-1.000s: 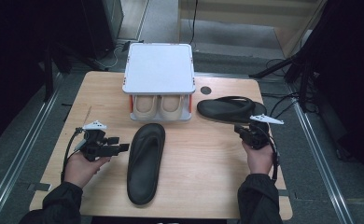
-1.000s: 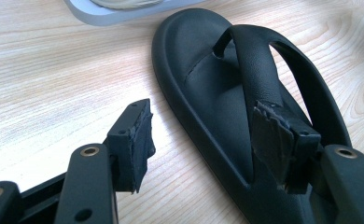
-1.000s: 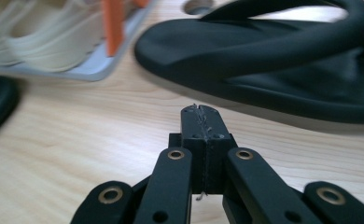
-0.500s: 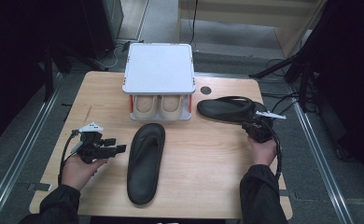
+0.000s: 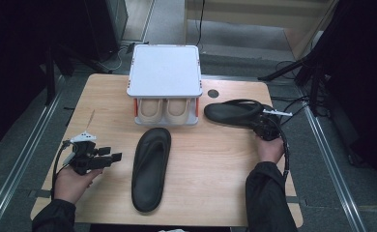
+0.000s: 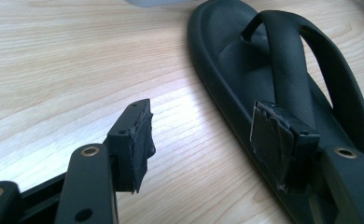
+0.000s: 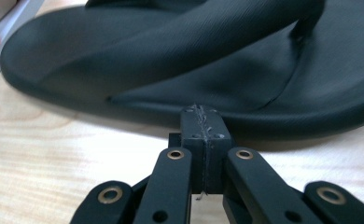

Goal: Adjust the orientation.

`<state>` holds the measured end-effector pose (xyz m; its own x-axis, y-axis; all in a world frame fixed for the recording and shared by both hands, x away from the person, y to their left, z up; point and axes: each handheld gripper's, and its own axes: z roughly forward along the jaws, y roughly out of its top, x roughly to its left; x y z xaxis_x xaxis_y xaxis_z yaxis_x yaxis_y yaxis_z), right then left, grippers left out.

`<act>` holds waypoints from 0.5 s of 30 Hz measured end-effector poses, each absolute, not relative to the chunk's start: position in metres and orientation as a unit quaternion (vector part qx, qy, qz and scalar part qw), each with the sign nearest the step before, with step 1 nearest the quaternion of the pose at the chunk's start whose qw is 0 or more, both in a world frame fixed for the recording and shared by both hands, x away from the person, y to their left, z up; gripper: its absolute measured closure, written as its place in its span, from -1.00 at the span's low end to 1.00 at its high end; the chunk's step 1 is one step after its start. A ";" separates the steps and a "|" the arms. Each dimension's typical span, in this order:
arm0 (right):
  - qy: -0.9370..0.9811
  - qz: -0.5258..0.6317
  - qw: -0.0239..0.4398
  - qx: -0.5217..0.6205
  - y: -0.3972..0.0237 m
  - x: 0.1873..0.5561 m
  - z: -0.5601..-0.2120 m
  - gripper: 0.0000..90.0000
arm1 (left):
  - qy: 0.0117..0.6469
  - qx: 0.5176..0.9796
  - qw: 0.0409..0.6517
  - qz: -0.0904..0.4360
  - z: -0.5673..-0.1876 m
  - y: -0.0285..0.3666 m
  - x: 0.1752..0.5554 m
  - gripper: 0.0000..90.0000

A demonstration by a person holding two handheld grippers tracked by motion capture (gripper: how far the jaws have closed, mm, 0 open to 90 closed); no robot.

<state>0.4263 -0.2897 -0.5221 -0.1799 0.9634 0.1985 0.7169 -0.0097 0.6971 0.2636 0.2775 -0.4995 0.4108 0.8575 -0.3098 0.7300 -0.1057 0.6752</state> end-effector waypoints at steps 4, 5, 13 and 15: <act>0.678 0.353 0.176 0.620 -0.292 0.434 -0.522 1.00 | 0.543 0.735 0.398 0.084 -0.500 0.281 0.260 -0.13; 0.677 0.355 0.178 0.620 -0.293 0.436 -0.522 1.00 | 0.544 0.734 0.398 0.082 -0.500 0.282 0.260 -0.13; 0.674 0.349 0.186 0.624 -0.295 0.452 -0.522 1.00 | 0.546 0.733 0.396 0.084 -0.501 0.284 0.257 -0.13; 0.672 0.352 0.185 0.624 -0.296 0.455 -0.522 1.00 | 0.548 0.732 0.396 0.083 -0.501 0.284 0.257 -0.13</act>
<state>0.4545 -0.2961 -0.5222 -0.1519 0.9698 0.1907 0.7090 -0.0275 0.7047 0.2572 0.2839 -0.5007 0.3858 0.8683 -0.3118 0.7362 -0.0860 0.6713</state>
